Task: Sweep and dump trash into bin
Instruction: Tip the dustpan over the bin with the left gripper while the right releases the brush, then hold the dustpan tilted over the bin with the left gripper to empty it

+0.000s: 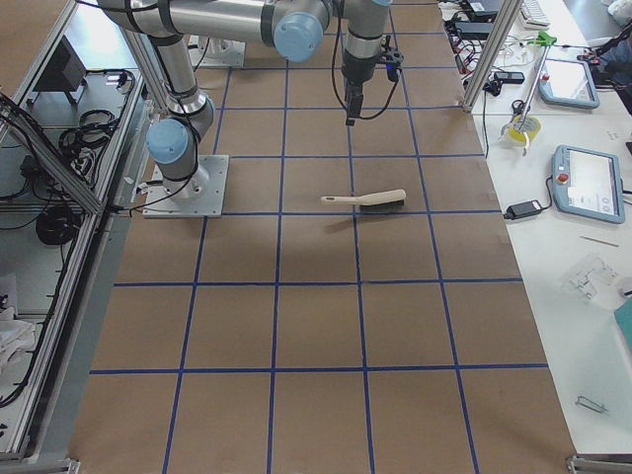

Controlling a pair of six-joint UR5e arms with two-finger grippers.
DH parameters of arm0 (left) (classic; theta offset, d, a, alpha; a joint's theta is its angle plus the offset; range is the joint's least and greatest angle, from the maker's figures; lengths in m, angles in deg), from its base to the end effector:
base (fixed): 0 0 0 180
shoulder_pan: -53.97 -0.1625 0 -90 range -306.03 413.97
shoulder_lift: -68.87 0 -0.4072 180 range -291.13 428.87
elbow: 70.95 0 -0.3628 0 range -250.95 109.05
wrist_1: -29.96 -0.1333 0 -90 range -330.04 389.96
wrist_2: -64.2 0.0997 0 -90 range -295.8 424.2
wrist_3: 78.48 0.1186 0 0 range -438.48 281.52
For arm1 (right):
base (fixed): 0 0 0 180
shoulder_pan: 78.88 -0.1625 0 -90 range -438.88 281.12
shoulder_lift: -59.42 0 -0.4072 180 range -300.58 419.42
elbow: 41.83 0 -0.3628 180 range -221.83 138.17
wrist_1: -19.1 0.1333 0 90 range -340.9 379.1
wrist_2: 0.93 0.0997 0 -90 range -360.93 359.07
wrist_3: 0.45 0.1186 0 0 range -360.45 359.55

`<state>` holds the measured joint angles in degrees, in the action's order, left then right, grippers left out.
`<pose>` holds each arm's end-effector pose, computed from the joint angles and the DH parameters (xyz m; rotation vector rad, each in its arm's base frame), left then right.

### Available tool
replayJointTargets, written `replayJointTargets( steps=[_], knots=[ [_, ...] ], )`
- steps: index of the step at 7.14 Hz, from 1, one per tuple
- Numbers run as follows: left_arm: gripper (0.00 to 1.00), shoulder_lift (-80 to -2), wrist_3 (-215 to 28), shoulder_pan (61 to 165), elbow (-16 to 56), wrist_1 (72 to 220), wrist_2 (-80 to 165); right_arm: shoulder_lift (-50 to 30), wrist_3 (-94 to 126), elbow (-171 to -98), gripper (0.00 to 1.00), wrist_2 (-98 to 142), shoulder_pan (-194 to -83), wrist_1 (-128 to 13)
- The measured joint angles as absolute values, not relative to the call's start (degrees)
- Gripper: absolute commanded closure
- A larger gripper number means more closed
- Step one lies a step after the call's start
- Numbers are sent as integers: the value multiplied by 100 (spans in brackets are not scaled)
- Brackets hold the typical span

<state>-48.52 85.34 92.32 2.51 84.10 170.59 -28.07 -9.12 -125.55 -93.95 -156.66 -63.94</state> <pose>0.4730 -0.5015 0.3948 2.2397 1.6120 0.5647 0.0241 -0.4890 0.4694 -0.0937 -3.0968 -0.0996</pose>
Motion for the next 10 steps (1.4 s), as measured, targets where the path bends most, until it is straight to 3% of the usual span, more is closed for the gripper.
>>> replayJointTargets(
  steps=[5,7,8,10],
  knots=[
    [100,-4182,8577,9263,1456,7174,17263,-2740,926,-12295,0,-9411,-17516,-6606],
    [100,-4110,8586,9261,1524,7056,17272,-2682,696,-12323,12,-9417,-17644,-7105],
    [100,-4072,8589,9261,1528,7023,17274,-2674,362,-12379,1,-9386,-17545,-7187],
    [100,-4015,8665,9264,1565,6563,17292,-2698,-173,-12519,0,-9237,-17288,-7228]
  ],
)
